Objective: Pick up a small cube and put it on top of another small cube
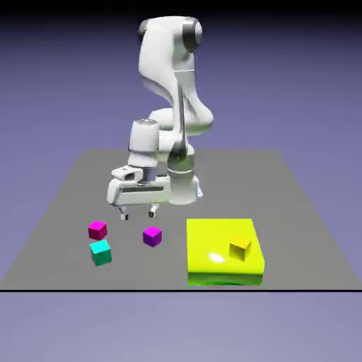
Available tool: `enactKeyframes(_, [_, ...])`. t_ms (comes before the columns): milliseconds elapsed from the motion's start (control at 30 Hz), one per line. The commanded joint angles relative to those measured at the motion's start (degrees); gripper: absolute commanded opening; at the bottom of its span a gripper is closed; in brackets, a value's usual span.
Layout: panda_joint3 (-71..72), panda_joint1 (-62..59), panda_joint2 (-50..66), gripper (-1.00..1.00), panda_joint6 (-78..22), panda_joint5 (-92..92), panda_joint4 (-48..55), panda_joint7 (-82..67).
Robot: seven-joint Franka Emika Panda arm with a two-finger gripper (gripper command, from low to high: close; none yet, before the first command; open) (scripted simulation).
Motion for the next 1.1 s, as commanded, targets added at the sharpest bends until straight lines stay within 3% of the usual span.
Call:
enactKeyframes(0, [-2.1,1.0,1.6,0.0,-0.2,-1.2,0.1,-2.2])
enactKeyframes(367, [-23.8,8.9,18.5,0.0,-2.3,-13.4,1.7,-25.2])
enactKeyframes(700, [-7.0,-8.5,33.7,0.0,10.5,-8.0,5.5,-26.3])
enactKeyframes(733, [-7.0,-8.5,33.7,-1.0,10.5,-8.0,5.5,-26.3])
enactKeyframes(1067, [-23.7,9.9,18.3,-1.0,-2.9,-12.6,2.5,-26.7])
